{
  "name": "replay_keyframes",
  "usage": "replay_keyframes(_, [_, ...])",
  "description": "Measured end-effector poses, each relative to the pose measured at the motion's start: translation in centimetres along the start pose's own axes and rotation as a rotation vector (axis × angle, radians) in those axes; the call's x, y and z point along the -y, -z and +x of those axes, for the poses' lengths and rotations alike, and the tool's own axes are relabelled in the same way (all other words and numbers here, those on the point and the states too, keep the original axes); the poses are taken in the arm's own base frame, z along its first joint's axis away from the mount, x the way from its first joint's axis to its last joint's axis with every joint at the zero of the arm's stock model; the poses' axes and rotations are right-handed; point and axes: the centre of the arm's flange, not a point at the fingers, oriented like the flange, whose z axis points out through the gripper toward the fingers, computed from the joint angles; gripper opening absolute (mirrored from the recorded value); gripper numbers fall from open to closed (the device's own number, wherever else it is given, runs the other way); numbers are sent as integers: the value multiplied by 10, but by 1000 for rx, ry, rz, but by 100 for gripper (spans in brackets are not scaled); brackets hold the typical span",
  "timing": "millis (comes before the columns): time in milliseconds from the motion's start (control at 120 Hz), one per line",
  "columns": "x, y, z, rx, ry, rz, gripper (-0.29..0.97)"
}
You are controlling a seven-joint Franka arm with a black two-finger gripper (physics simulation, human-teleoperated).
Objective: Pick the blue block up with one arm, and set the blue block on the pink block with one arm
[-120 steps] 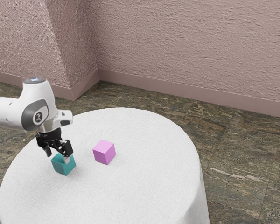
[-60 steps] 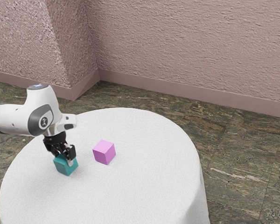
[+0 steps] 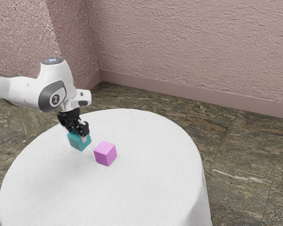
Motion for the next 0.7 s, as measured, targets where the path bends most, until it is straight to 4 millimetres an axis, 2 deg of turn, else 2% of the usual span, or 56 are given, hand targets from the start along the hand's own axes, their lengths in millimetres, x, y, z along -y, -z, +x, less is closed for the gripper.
replay_keyframes(100, [-15, -2, 21, -1, -10, -7, 33])
replay_keyframes(258, [-31, 0, 40, -19, 9, -16, 33])
replay_keyframes(450, [-43, -5, 50, -30, 51, -33, 33])
replay_keyframes(700, [-64, 5, 56, -53, 94, -51, 31])
